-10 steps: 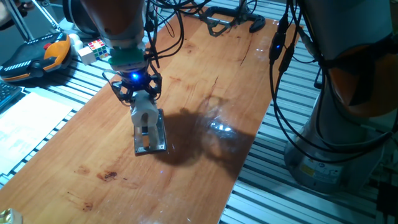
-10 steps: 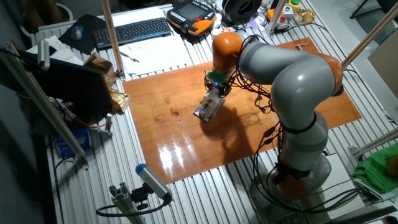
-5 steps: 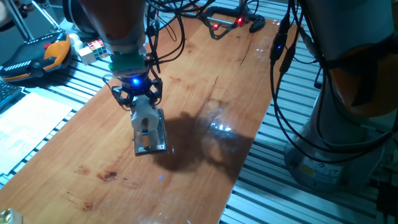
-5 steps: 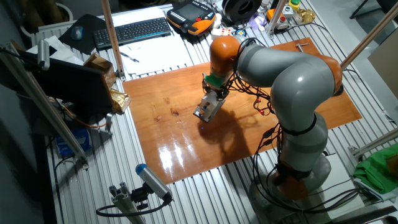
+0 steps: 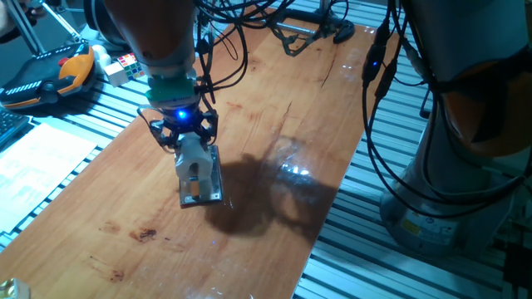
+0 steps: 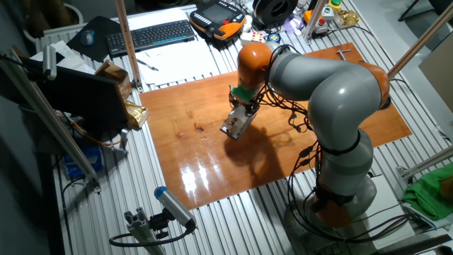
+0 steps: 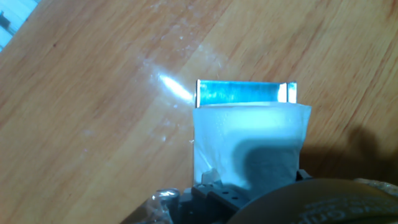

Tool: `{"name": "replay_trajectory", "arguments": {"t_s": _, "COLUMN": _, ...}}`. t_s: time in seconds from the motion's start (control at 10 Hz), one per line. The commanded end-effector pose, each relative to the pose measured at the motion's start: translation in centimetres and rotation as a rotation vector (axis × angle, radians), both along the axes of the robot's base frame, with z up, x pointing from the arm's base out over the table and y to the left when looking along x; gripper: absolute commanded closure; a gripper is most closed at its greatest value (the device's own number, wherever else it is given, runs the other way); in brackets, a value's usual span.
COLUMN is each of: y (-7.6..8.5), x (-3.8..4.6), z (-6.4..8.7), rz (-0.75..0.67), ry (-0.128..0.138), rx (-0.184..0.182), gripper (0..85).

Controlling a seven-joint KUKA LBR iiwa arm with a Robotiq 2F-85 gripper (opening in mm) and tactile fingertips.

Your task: Put the toilet paper on its holder

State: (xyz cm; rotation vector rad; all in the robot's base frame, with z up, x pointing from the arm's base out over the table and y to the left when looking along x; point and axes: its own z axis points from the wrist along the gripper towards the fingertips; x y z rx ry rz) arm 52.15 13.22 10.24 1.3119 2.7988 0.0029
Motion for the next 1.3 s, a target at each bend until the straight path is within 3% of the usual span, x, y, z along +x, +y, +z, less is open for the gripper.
{"name": "replay_trajectory", "arguments": {"t_s": 0.0, "y": 0.20, "x": -0.24, "z": -0.16, "rz": 0.000, "ry": -0.001, "rx": -0.002, "gripper": 84.3}}
{"name": "replay_trajectory", "arguments": {"t_s": 0.5, "y": 0.57, "x": -0.63, "z": -0.31, "rz": 0.025, "ry": -0.001, "rx": -0.010, "gripper": 84.3}}
{"name": "replay_trajectory", "arguments": {"t_s": 0.8, "y": 0.76, "x": -0.86, "z": -0.46, "rz": 0.025, "ry": -0.004, "rx": -0.014, "gripper": 73.3}}
{"name": "replay_trajectory", "arguments": {"t_s": 0.9, "y": 0.75, "x": -0.84, "z": -0.47, "rz": 0.008, "ry": -0.012, "rx": -0.010, "gripper": 64.0}}
{"name": "replay_trajectory", "arguments": {"t_s": 1.2, "y": 0.75, "x": -0.85, "z": -0.50, "rz": -0.016, "ry": -0.028, "rx": -0.010, "gripper": 14.7}}
